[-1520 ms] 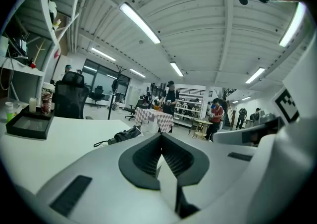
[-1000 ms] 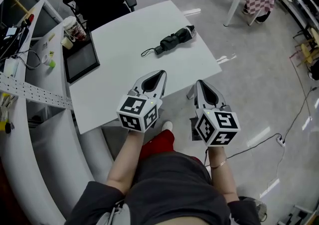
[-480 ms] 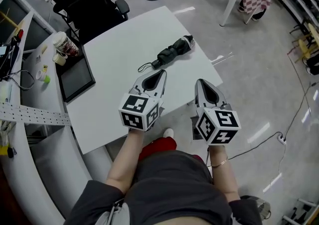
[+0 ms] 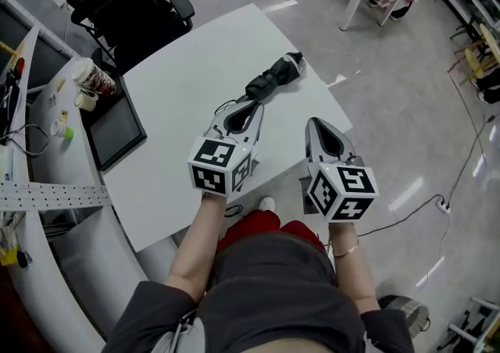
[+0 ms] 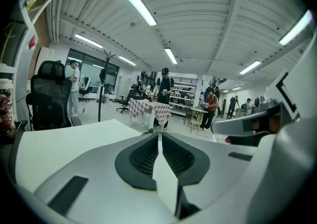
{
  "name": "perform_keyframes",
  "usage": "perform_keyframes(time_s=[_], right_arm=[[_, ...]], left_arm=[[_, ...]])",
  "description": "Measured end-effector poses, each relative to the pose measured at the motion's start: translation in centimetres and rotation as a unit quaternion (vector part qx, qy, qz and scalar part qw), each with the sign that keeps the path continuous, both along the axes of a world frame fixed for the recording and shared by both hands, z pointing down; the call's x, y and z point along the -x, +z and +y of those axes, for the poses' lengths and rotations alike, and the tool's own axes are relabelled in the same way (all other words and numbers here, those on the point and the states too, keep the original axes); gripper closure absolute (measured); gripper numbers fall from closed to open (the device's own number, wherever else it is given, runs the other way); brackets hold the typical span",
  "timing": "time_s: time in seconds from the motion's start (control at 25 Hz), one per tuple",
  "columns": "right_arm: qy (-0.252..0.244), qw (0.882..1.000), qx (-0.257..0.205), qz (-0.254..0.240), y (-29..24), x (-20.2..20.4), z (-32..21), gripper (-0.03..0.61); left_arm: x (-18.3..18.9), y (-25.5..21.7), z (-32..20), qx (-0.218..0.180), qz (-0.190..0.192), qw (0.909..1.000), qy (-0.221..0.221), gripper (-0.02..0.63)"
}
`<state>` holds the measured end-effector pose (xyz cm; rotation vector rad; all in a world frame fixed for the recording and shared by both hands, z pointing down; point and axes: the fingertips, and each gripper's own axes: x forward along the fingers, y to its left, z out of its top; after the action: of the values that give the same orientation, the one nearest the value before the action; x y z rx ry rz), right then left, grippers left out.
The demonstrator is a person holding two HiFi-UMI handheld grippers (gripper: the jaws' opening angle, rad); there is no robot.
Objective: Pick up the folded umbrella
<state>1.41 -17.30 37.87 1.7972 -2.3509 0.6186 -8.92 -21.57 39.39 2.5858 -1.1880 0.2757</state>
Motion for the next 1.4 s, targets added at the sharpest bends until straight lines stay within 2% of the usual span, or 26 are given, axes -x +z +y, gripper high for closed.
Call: perform_keyframes(time_s=[0.12,0.6,0.88,1.24,1.4], right_arm=[[0.002,1.000,0.002,0.003,0.0,0.0,0.0,0.560],[0.004,1.000,0.010,0.000,0.4,-0.4,-1.1,0.560],[0.010,1.000,0.020,-0.007,1.1,-1.8,-3.3,0.560],[0.001,0.999,0.037,-0.013,2.5,-2.9,-6.5,0.560],[-0.005,0.999,0.041,-0.015,2.8,-3.4,-7.9,0.560]], left_arm=[[0.0,0.2,-0.5,0.004,-0.008,0.9999,0.008,0.586],[-0.6,1.5,-3.1,0.035,-0.051,0.9976,0.031,0.457],[-1.5,3.2,-6.1,0.047,-0.096,0.9936,0.036,0.385],[-2.6,6.8,-9.2,0.085,-0.152,0.9835,0.050,0.314],[-3.2,7.9,-10.5,0.093,-0.172,0.9792,0.054,0.307]])
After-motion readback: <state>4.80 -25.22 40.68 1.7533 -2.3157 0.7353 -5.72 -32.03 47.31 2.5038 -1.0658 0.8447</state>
